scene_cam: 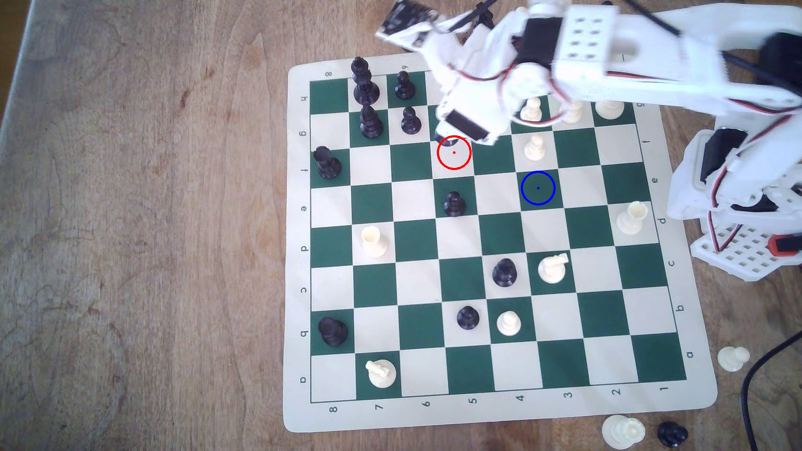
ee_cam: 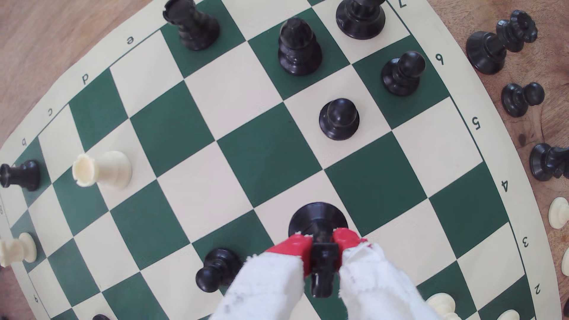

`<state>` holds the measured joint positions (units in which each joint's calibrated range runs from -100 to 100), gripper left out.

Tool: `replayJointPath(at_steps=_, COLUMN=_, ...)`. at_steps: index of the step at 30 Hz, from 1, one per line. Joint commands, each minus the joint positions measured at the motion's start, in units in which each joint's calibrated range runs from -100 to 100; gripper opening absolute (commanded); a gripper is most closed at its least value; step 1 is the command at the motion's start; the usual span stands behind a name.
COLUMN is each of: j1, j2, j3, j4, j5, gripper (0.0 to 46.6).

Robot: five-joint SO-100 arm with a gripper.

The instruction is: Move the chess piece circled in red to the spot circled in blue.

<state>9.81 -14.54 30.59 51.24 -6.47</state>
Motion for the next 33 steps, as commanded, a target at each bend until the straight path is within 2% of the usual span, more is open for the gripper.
replayJointPath(at_steps=1, j1=0.24, j2=-12.12, j3=6.94, j4=0.28, j5=0.63, gripper=0.3)
replayJointPath(at_steps=6, j1=0.48, j2=-18.48, j3=13.29, j4=2.16, j5=1.07, gripper=0.3)
replayJointPath(at_steps=16, j1=-3.67, j2=-27.31, j3=22.54, j4=5.93, j5=1.56, gripper=0.3)
replayJointPath(at_steps=33, j1=-3.59, j2=-27.65, j3=30.51, j4=4.38, j5=2.30, gripper=0.3)
